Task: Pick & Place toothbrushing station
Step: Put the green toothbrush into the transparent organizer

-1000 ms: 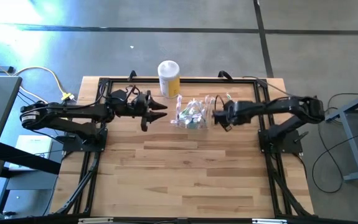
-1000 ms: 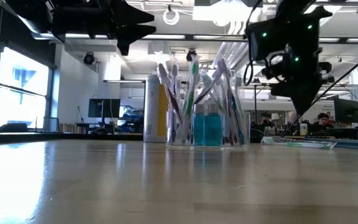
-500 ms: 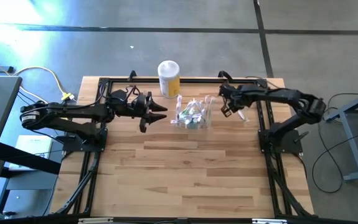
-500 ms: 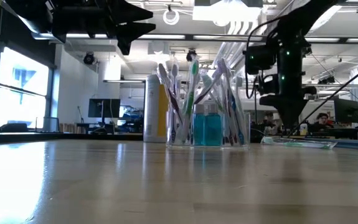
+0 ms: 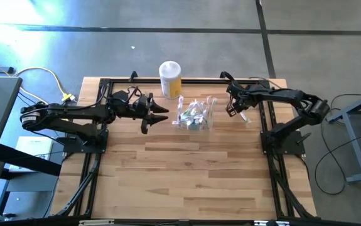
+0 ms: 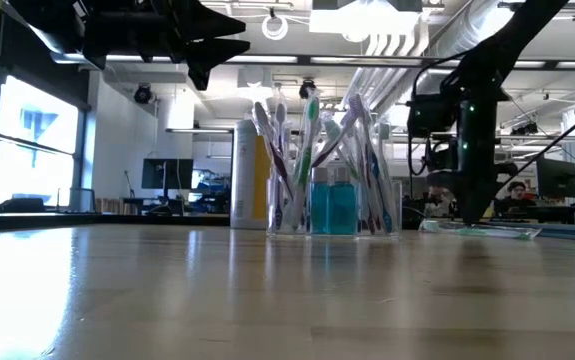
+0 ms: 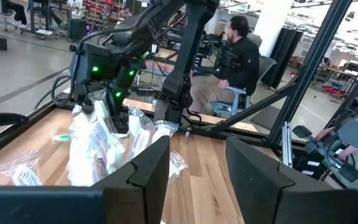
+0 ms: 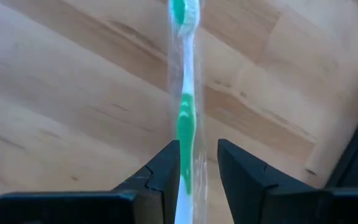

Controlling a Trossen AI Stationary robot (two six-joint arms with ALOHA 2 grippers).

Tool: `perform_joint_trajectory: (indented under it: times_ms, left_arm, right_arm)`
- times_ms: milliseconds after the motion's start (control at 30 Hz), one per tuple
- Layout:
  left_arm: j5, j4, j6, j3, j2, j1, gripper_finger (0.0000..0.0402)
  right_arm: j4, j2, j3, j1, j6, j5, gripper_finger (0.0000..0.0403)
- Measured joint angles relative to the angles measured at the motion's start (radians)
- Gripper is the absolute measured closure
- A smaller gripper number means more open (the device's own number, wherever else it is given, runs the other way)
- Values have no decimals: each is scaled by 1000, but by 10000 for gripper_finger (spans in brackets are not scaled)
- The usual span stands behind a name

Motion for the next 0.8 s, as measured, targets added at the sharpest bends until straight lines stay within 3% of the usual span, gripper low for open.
perform_joint_trajectory:
  times_ms: [133,600,800]
  left_arm:
    - [0,0,0,0,0,0,248]
    - [-1,-1,19,0,0,0,248]
    - [-2,-5,19,0,0,0,248]
  right_arm:
    - [24,0,-21,-3,-3,31,303]
    - [146,50,-55,-10,-28,-6,303]
    - [159,100,-54,10,-38,59,306]
